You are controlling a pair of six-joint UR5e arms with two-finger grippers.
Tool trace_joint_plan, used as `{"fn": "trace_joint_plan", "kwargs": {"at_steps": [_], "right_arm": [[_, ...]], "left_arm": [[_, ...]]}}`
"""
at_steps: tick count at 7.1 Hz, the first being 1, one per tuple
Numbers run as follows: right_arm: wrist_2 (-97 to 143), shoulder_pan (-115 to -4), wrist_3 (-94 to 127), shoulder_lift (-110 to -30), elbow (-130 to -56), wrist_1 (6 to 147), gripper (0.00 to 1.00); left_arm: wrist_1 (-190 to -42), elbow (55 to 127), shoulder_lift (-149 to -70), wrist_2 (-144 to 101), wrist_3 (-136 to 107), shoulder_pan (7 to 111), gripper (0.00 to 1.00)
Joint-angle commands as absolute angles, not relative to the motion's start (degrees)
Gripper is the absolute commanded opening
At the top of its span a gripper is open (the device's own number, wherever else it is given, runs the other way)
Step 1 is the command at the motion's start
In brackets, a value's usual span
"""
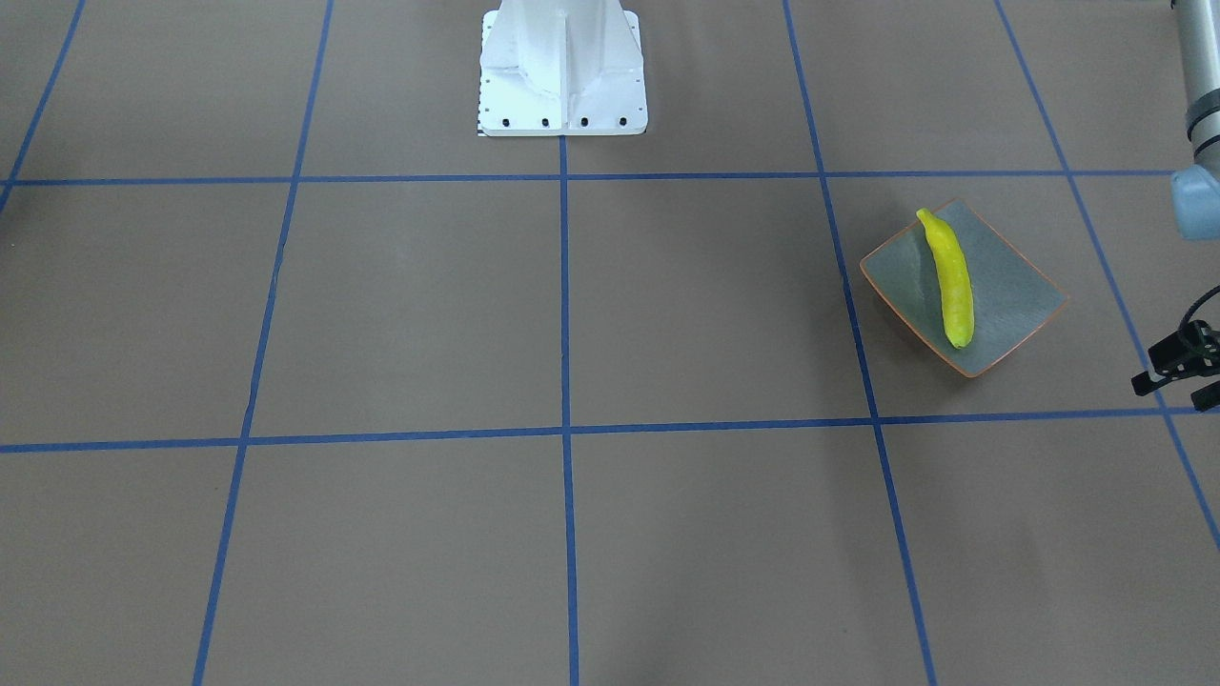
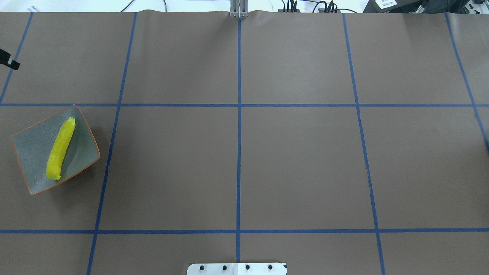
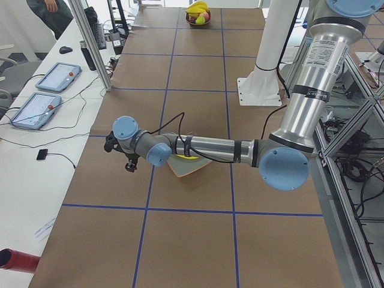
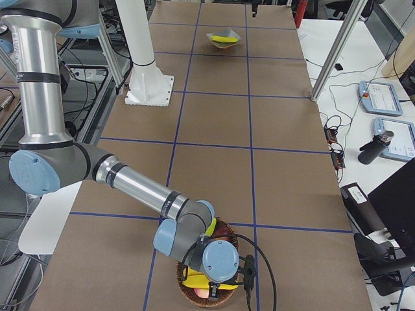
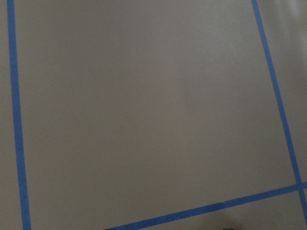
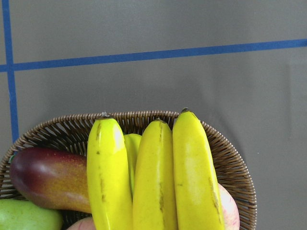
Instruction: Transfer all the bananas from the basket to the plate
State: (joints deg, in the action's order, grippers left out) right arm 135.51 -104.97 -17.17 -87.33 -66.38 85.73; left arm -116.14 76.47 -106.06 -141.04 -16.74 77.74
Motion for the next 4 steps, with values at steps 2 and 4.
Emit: {"fn": "trace_joint_plan", "kwargs": {"at_steps": [2,4], "right_arm": [[140.3,-106.4,-19.9,-86.2,-58.4,85.6,0.98],[140.7,-106.7,-22.4,-85.8,-55.8,85.5,0.95]], "left_arm": [[-115.8,77.0,-106.1,-140.7,-15.8,78.0,0.80],[-115.8,77.7,-106.1,-140.5,-15.8,78.1,0.80]]}}
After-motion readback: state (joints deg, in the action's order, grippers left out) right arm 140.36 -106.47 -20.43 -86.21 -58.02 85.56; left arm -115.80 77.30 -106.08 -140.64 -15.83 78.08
